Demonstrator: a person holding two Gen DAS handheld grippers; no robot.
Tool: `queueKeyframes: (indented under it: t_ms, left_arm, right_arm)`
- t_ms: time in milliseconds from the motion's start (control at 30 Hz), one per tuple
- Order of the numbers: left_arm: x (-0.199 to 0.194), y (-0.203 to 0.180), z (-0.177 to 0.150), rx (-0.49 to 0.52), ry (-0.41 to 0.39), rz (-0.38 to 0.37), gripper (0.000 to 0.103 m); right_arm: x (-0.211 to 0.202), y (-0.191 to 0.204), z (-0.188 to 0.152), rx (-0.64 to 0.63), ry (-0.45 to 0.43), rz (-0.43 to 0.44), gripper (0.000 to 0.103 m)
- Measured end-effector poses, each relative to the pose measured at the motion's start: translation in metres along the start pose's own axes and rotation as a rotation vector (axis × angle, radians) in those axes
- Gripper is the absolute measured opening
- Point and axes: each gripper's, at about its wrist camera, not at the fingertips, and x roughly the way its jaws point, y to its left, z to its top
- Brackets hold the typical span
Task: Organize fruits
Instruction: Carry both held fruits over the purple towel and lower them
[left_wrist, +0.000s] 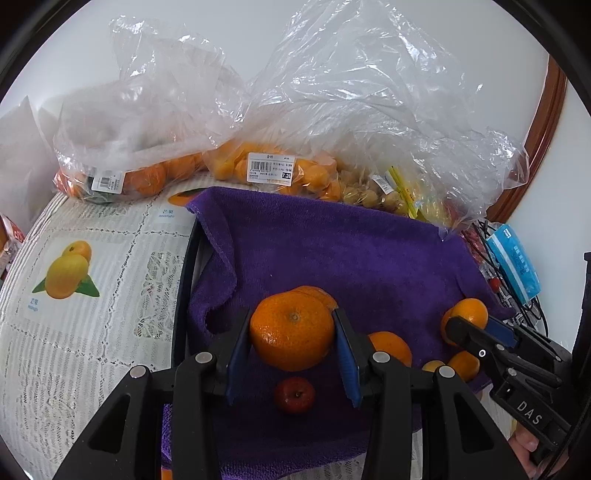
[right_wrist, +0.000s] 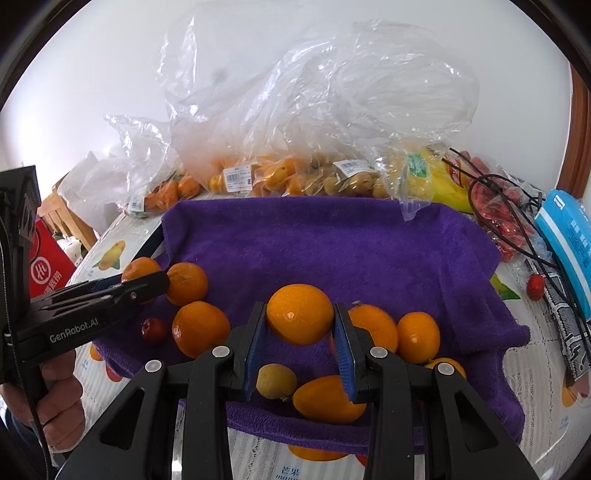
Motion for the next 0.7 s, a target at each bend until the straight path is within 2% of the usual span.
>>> queueKeyframes:
  t_ms: [700]
  left_arm:
    - [0.0017, -0.0045, -0.0041, 0.014, 0.003, 0.006, 0.041]
  right_arm:
    - [0.0113, 0.0045, -0.0049, -0.041, 0.051, -0.015, 0.035]
